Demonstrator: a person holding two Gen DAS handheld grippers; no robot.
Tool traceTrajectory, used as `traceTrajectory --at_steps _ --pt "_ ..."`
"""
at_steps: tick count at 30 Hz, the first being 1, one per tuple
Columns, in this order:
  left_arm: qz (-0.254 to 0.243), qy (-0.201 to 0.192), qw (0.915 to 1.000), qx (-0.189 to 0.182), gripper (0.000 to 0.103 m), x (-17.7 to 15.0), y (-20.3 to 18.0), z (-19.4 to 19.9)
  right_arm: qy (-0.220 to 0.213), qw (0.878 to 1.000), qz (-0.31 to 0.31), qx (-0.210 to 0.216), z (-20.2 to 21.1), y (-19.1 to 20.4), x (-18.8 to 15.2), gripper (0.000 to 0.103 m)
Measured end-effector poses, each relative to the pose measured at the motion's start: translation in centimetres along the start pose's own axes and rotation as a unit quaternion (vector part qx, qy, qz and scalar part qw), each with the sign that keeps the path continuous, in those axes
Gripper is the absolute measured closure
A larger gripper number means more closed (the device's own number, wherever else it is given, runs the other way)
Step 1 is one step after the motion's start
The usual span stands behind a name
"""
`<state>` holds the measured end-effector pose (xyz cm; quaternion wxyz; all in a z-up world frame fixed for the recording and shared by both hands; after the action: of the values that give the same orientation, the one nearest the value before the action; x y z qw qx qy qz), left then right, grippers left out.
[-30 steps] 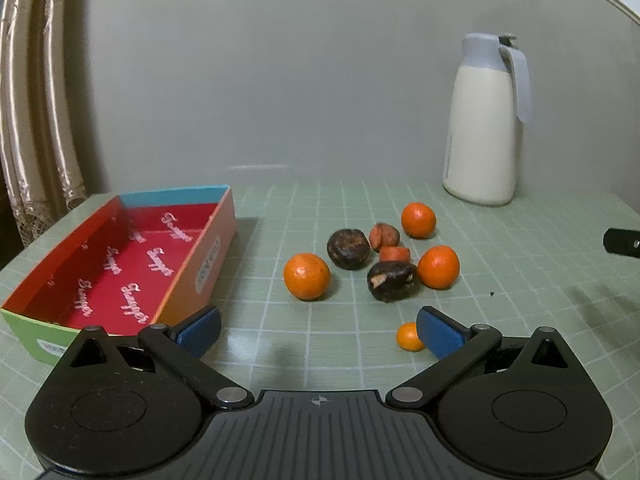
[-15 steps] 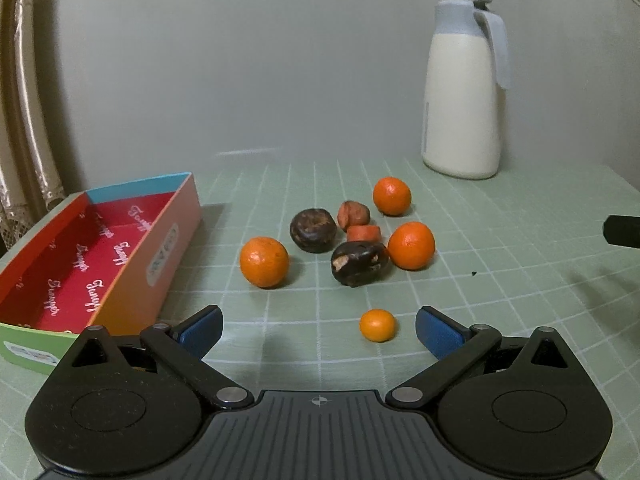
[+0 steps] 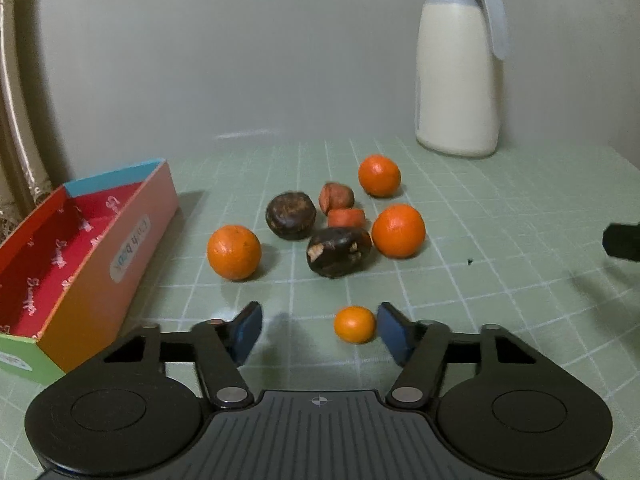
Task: Organize fruits
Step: 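Move the left gripper back and close it on another kumquat, then carry the kumquat with the left gripper into the red box and release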
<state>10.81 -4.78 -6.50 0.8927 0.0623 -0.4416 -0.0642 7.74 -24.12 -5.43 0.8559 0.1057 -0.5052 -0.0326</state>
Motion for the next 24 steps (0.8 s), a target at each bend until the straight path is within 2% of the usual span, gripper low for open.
traceTrajectory --at_steps 3,4,5,6,7,11,17,24 --pt "-0.009 0.0 0.9999 0.005 0.049 0.0 -0.2 -0.1 0.0 1.0 0.003 0.005 -0.1 0.5 0.0 0.054" --pt "-0.013 -0.001 0.9999 0.005 0.056 0.1 -0.3 -0.1 0.001 1.0 0.003 0.005 -0.1 0.6 -0.1 0.054" --pt "-0.012 -0.001 0.9999 0.0 0.07 0.1 -0.3 0.0 0.001 1.0 0.004 0.006 -0.2 0.7 -0.1 0.054" --pt "-0.012 0.0 0.9999 -0.006 0.078 0.1 -0.4 0.0 0.001 1.0 0.004 0.007 -0.2 0.8 -0.1 0.054" --pt "-0.012 0.001 0.9999 -0.009 0.081 0.1 -0.4 0.0 0.002 1.0 0.005 0.007 -0.2 0.9 -0.1 0.054" --pt "-0.002 -0.002 0.9998 -0.019 0.081 0.1 0.0 0.3 0.003 1.0 0.005 0.006 -0.3 1.0 -0.2 0.054" --pt "0.004 -0.023 0.9997 -0.013 0.081 0.4 1.3 1.7 0.003 1.0 0.006 0.013 -0.4 2.0 -0.1 0.054" --pt "0.002 -0.063 0.9979 0.016 0.081 0.8 4.2 4.1 0.002 0.999 0.017 0.034 -0.7 4.7 0.0 0.054"
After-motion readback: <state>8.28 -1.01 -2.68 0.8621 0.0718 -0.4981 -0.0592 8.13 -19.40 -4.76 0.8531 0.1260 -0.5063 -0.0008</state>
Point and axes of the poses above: each gripper's, at about its wrist camera, not at the fingertips, and z roughly against the way its jaws point, y to its left, x to its top, the point moved 6 cm from there along -z, roughly the way its jaws point, and after that the axes turned 4 degrees about -z, right-handed, at the moved point
